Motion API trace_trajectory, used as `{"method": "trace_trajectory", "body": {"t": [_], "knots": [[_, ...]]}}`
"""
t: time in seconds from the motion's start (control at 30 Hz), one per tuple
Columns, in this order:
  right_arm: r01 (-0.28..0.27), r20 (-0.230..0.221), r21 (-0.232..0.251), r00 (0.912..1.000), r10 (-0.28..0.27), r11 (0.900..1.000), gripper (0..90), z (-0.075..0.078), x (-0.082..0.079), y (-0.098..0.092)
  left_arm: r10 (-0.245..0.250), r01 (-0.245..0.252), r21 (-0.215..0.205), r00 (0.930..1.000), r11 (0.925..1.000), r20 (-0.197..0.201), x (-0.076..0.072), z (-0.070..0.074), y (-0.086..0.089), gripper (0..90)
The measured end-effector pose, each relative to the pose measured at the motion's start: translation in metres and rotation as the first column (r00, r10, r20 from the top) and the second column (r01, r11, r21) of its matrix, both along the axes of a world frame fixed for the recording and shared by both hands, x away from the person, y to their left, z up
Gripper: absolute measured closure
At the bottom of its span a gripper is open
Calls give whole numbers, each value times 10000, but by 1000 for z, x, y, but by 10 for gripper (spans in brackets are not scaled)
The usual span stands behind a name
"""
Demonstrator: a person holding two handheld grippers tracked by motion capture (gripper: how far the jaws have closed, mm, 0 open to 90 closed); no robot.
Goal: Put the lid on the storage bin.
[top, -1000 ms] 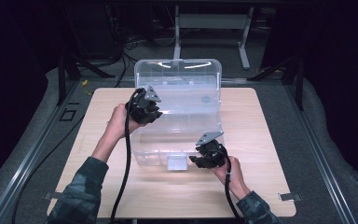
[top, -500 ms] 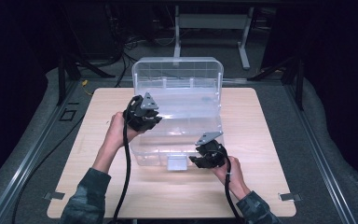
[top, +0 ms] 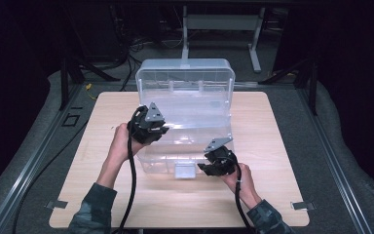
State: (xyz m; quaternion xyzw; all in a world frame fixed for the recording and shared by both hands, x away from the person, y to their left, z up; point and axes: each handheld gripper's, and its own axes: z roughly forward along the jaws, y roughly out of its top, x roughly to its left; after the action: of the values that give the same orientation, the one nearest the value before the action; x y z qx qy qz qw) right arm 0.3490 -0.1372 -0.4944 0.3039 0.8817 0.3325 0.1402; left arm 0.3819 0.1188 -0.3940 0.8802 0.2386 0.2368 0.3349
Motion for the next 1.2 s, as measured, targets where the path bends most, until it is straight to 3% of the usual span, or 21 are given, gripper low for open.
{"method": "trace_trajectory", "body": {"t": [0.2, 0.6, 1.2], "knots": [[46, -1, -56, 10000, -46, 10000, 537, 0, 0, 0, 5, -2, 117, 9997, 9999, -257, -1, 1, -1, 727], [41, -15, 38, 10000, -41, 10000, 533, 0, -1, 1, 10, 10, 494, 9992, 9988, -408, -3, 1, -3, 725], [16, -149, -89, 9999, -17, 10000, 534, 2, -1, 0, -97, 111, 228, 9979, 9997, -638, -7, -3, 0, 728]]}}
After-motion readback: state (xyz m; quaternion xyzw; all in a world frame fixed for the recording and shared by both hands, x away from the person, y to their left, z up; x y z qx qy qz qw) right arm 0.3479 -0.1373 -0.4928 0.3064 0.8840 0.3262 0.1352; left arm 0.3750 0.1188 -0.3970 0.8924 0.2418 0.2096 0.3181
